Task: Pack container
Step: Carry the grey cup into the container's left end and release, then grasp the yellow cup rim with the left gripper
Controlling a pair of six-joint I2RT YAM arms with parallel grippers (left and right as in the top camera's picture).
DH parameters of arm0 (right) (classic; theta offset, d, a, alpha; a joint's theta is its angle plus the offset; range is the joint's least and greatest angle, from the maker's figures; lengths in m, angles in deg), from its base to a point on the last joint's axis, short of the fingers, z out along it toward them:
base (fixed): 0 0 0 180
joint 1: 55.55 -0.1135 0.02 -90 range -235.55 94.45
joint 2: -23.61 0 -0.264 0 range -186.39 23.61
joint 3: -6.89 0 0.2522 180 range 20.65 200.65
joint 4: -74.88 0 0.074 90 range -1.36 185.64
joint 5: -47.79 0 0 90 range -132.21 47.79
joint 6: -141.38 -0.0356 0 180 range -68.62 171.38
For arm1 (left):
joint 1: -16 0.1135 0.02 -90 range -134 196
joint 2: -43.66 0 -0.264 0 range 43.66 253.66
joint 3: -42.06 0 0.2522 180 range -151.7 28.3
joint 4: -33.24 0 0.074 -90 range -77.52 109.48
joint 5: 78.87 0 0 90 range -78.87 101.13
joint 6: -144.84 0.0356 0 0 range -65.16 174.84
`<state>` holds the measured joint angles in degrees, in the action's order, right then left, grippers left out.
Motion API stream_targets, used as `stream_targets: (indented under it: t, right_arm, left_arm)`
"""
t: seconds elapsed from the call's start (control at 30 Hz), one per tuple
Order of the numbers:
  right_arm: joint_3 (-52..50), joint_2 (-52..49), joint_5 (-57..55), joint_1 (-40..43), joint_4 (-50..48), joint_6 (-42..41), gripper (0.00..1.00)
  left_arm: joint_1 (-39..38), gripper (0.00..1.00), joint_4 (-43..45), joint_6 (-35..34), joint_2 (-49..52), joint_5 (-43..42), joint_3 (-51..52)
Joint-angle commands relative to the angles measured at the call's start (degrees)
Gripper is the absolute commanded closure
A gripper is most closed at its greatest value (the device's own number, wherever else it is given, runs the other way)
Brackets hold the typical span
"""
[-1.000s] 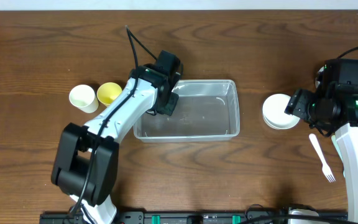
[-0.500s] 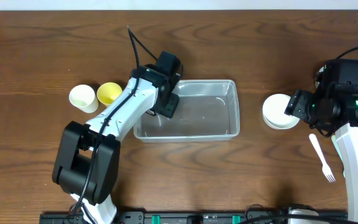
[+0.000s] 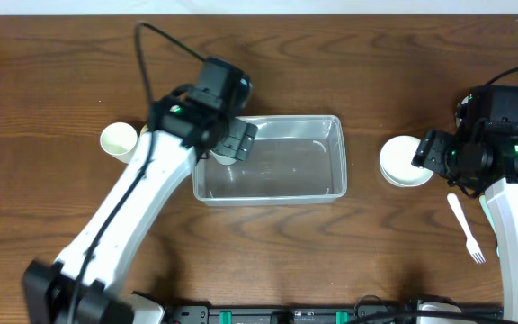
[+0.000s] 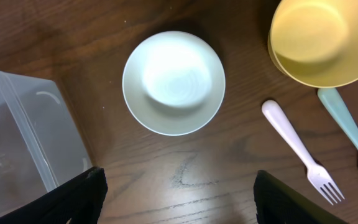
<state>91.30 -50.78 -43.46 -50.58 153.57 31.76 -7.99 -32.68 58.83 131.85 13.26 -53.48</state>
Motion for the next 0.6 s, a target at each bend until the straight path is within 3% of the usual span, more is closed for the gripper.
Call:
stream_targets:
  t: [0.0,0.2,0.3,0.57]
  right_arm:
    - [-0.31,0.02,-0.04,0.37,0.07,1.75,0.23]
    - [-0.31,0.02,-0.02,0.37,0.07,2.12,0.22]
    - [-0.31,0.02,-0.04,0.37,0.07,2.12,0.22]
    - [-0.33,0.02,-0.02,0.37,0.22,2.86,0.22]
  left_arm:
    - [4.07,0.04,-0.07,-1.97,-2.56,2.47,-0.98]
    - [13.77,0.05,2.82,-8.85,0.57,2.4,-0.96]
    - [16.9,0.11,4.92,-10.82,4.09,-0.28,-0.96]
    - [18.18,0.13,5.99,-12.11,15.39,-1.7,-0.96]
